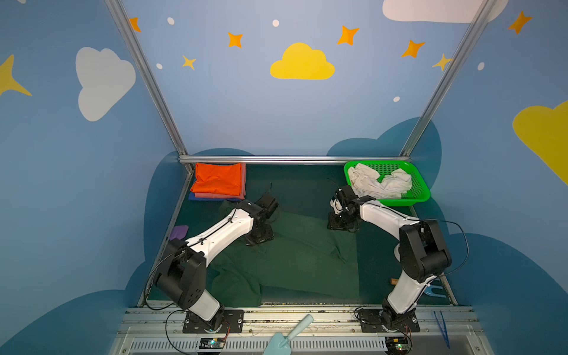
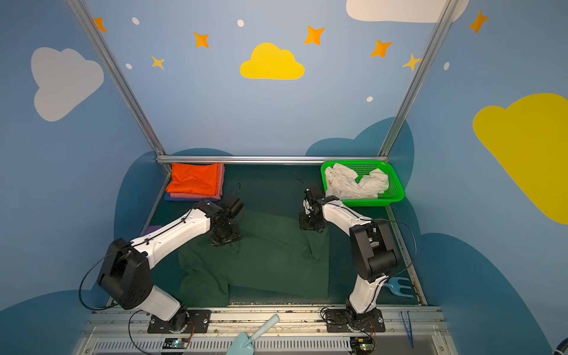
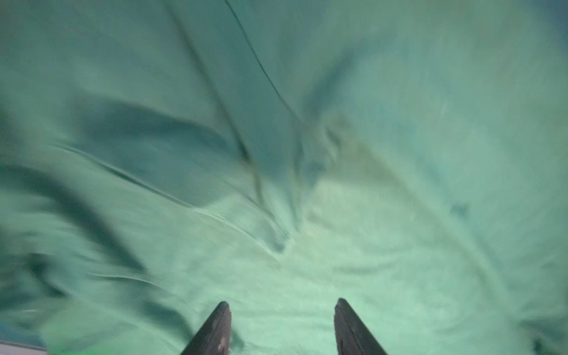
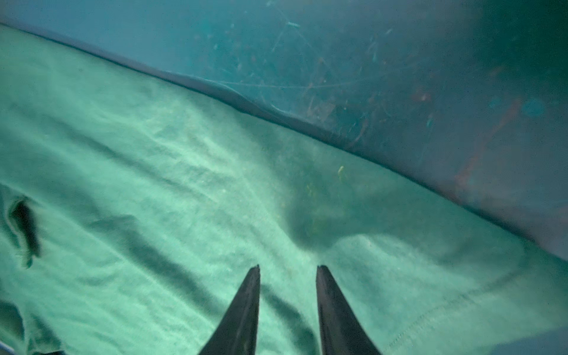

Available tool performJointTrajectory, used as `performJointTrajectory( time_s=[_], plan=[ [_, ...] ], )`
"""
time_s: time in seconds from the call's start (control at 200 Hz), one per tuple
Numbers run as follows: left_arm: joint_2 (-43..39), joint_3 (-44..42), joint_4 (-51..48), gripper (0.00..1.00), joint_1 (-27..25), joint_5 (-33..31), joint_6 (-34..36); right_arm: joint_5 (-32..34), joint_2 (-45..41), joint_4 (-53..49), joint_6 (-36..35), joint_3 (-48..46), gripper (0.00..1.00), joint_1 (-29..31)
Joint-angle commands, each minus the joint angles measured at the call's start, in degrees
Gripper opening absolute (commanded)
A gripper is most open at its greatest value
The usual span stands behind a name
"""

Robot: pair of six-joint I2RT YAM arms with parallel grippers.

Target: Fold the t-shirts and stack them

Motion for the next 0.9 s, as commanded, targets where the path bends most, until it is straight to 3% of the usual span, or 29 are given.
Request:
performJointTrajectory(
  time_s=[0.0, 0.145, 0.37, 0.896],
  plan=[
    [-1.47, 0.36, -2.7, 0.56, 7.31, -4.58, 2.56, -0.3, -2.43, -0.78, 0.4, -0.73, 0.33, -0.11],
    [0.2, 0.57, 1.44, 0.48, 16.74, -3.06, 6.31, -0.72, -3.09, -1.37, 0.68, -1.03, 0.33, -0.11],
    [9.88, 2.83, 8.95, 0.34, 26.16, -0.3, 9.13, -1.01, -5.88, -2.28, 1.52, -2.41, 0.36, -0.18],
    [21.16, 6.93, 25.44, 0.3, 33.29, 7.12, 12.53, -1.7, -14.82, -3.33, 5.33, -10.48, 0.38, -3.92]
  ],
)
